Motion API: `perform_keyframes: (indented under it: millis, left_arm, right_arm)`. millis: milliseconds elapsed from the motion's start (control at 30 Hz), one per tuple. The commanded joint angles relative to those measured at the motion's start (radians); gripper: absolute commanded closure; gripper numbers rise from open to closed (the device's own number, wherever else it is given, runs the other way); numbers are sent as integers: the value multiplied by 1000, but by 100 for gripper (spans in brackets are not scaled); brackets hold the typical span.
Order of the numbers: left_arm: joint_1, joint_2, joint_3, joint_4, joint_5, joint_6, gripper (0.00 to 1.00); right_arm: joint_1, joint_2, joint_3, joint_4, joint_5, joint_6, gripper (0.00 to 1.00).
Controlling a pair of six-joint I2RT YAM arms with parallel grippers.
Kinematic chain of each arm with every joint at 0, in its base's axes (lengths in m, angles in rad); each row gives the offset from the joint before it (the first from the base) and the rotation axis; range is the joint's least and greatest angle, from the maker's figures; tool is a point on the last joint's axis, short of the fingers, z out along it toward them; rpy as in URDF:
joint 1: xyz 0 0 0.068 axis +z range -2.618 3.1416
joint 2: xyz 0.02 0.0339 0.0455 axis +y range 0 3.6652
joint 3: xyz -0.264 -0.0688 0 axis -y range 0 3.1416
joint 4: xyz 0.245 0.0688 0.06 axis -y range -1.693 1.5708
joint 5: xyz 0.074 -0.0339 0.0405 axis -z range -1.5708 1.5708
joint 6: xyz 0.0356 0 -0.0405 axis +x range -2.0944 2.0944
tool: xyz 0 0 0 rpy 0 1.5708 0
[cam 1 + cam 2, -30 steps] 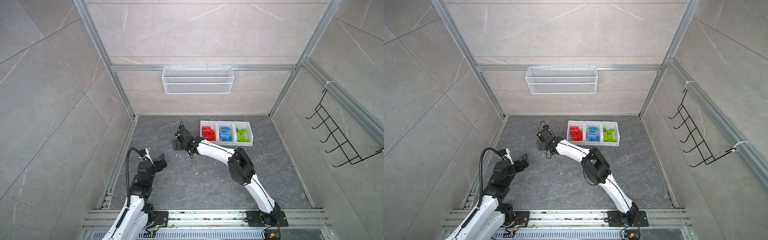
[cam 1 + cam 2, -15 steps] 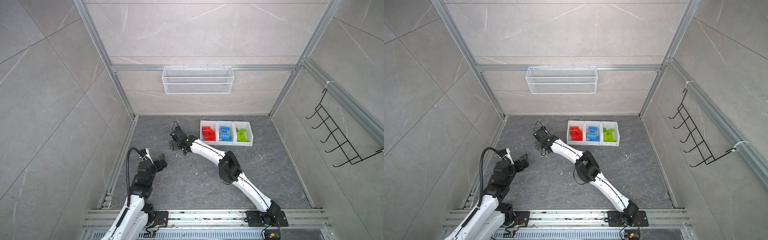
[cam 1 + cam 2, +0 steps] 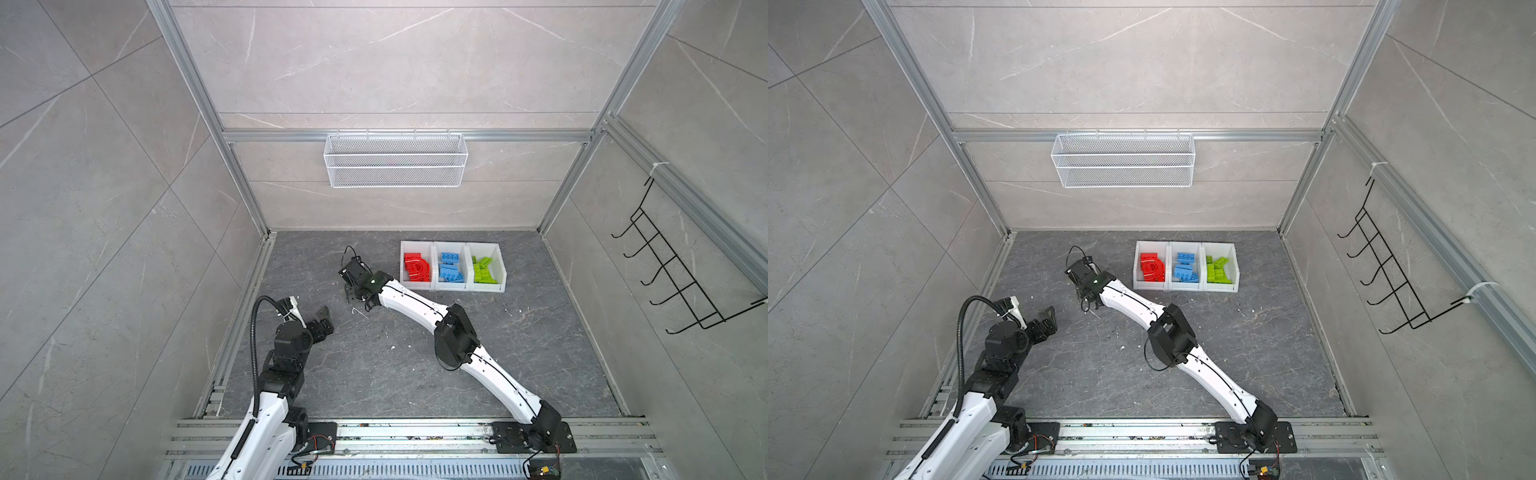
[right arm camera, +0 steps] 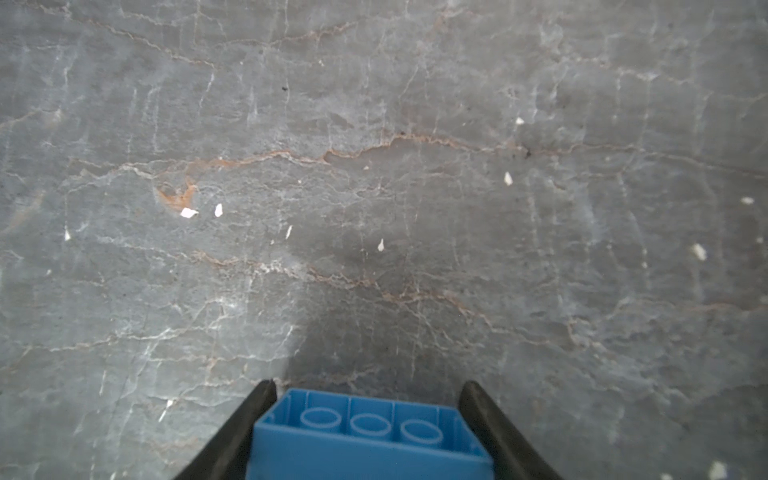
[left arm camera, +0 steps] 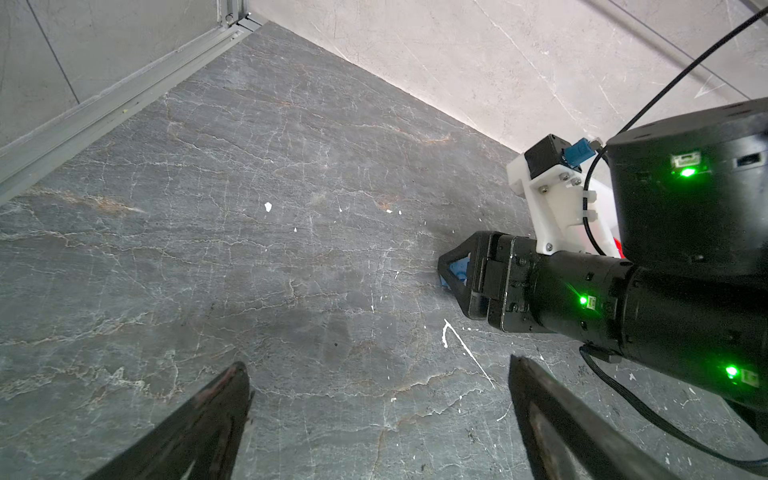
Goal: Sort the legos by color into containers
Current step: 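Carry the last blue brick with the right gripper into the middle compartment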
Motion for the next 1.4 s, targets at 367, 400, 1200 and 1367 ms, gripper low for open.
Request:
perform_keyframes:
  millis: [367, 400, 1200, 1367]
  left_arm:
    - [5, -1, 8, 13, -13, 16, 1]
    - [6, 0, 8, 17, -11, 16, 1]
    - [5, 17, 3, 26, 4, 12, 1]
    - [5, -1, 3, 19, -4, 14, 1]
  right_arm:
    - [-86, -748, -815, 459, -278, -138, 53]
    - [-123, -808, -870, 464, -305, -139, 53]
    - [-623, -865, -988, 261, -415, -247, 56]
    - [-634, -800, -949, 274, -396, -224, 56]
